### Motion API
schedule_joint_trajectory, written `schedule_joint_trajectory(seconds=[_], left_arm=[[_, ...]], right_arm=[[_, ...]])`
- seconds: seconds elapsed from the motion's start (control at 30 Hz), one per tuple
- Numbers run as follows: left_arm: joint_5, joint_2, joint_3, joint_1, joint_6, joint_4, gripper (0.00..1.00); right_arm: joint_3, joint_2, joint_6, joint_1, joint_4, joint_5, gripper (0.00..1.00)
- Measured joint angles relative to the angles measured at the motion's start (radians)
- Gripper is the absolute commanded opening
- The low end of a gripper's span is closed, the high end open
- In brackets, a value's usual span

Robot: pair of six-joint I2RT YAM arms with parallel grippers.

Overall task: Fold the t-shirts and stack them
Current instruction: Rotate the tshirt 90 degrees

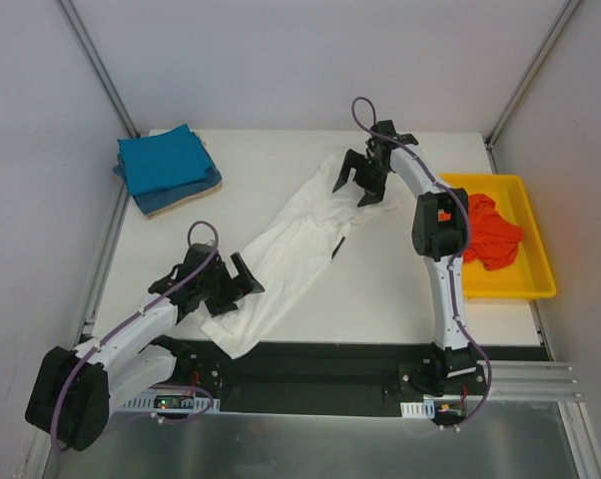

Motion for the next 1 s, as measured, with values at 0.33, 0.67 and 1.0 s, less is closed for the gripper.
schedule_joint_trajectory(seconds=[0.33,0.67,1.0], left_arm=[[-0.042,0.224,0.106,-0.390,-0.146,0.095,0.99],[-0.030,0.537,0.393,-0.672,-0.145,0.115,0.99],[-0.201,0.242,0.415,-0.670,-0.071,-0.029,0.99]], right_arm=[[0.137,0.080,0.002,0.006,0.044,-0.023,0.96],[0.156,0.063,-0.070,0.006,0.076,0.037,0.96],[-0.224,-0.478,-0.156,0.053,0.060,0.145,0.96]])
